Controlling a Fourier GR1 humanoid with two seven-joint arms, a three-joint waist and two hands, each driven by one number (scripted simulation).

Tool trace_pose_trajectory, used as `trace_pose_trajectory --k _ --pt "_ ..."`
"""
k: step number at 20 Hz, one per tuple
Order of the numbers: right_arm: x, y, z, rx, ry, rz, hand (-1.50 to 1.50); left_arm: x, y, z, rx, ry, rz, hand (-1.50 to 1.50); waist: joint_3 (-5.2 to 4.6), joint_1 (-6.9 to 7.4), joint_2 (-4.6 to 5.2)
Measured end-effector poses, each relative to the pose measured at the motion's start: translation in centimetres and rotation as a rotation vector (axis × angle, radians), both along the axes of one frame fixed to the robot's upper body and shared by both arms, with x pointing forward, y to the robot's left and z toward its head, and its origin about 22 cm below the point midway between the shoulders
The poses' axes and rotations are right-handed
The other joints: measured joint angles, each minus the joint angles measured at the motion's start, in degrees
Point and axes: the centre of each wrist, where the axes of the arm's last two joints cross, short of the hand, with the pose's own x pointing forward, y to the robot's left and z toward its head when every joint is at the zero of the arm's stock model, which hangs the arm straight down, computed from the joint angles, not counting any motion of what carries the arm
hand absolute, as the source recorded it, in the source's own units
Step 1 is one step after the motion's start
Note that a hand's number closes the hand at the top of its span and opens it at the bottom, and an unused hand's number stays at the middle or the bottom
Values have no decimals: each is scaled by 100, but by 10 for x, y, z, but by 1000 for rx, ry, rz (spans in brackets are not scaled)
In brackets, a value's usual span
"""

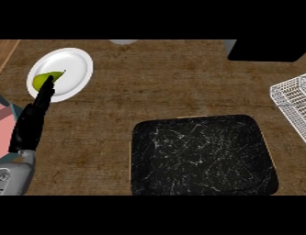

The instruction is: Pick the tomato from the tray and place it in the tiered basket

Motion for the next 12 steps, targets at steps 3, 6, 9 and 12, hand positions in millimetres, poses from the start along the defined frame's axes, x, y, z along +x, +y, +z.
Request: trace_pose_trajectory --k 3,6,9,12 --pt "-3 -22 -5 -45 79 -67 150 2 2 2 -2 1 6 0 0 -22 -3" --pt "-8 -43 -5 -63 135 -119 150 3 5 3 1 4 14 0 0 -47 -18" --pt "-12 -58 -12 -66 178 -146 150 0 8 5 0 6 16 0 3 -74 -38" --pt "-20 -74 -14 -38 195 -144 150 -7 11 3 -1 14 25 0 3 -114 -60"
